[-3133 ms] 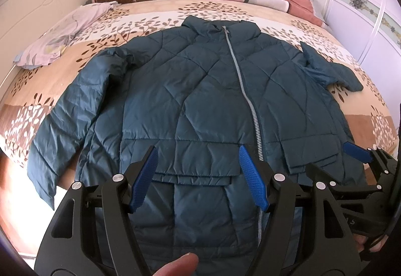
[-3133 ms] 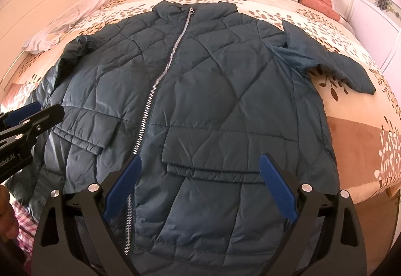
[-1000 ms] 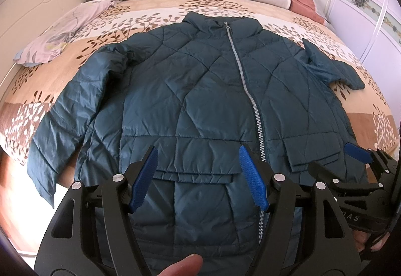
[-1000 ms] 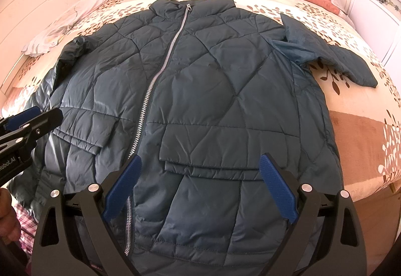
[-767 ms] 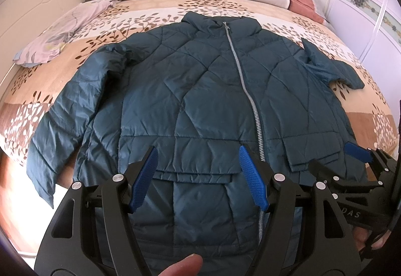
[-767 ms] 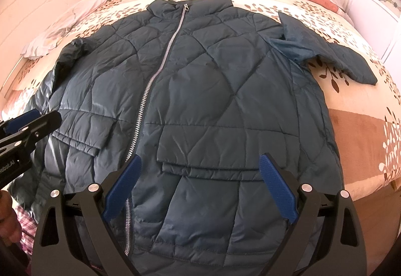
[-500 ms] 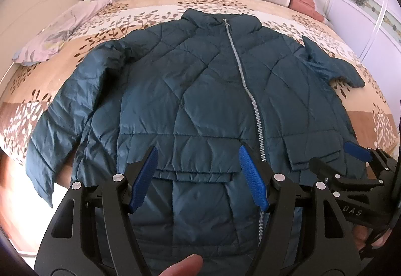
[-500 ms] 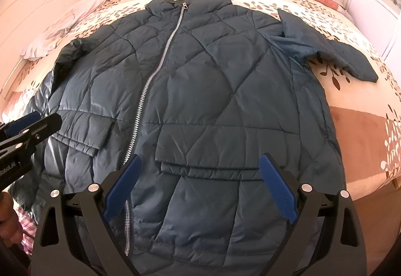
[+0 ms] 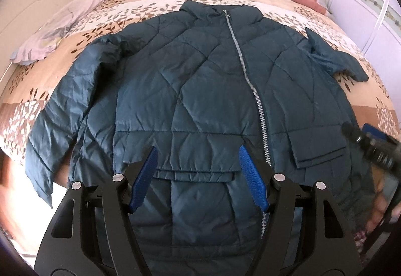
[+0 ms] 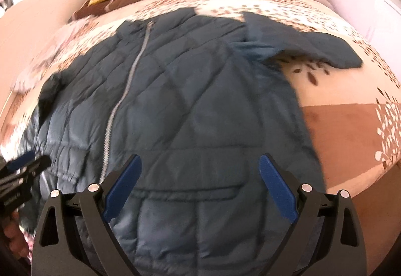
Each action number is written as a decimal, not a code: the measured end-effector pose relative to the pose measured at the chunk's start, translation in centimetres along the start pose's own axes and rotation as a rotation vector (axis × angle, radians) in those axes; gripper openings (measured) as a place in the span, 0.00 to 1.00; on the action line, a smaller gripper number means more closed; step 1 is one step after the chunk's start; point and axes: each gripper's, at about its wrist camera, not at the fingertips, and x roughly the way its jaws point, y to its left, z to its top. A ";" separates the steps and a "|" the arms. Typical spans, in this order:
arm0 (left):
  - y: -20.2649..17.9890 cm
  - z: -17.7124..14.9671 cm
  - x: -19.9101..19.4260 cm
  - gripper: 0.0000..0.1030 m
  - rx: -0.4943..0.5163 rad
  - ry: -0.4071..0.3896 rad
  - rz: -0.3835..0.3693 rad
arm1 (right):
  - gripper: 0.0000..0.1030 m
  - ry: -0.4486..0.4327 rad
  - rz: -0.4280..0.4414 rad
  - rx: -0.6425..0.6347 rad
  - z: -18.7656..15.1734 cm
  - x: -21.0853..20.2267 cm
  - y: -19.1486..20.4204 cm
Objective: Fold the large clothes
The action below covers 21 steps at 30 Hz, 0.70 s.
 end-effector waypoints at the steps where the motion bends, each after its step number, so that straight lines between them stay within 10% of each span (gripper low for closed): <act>1: -0.1 0.3 0.1 0.65 0.002 0.002 0.001 | 0.89 -0.005 -0.008 0.027 0.4 -0.1 -1.0; 21: -1.1 6.9 0.8 0.65 -0.032 -0.024 0.011 | 0.50 -0.060 0.002 0.475 9.1 1.4 -21.9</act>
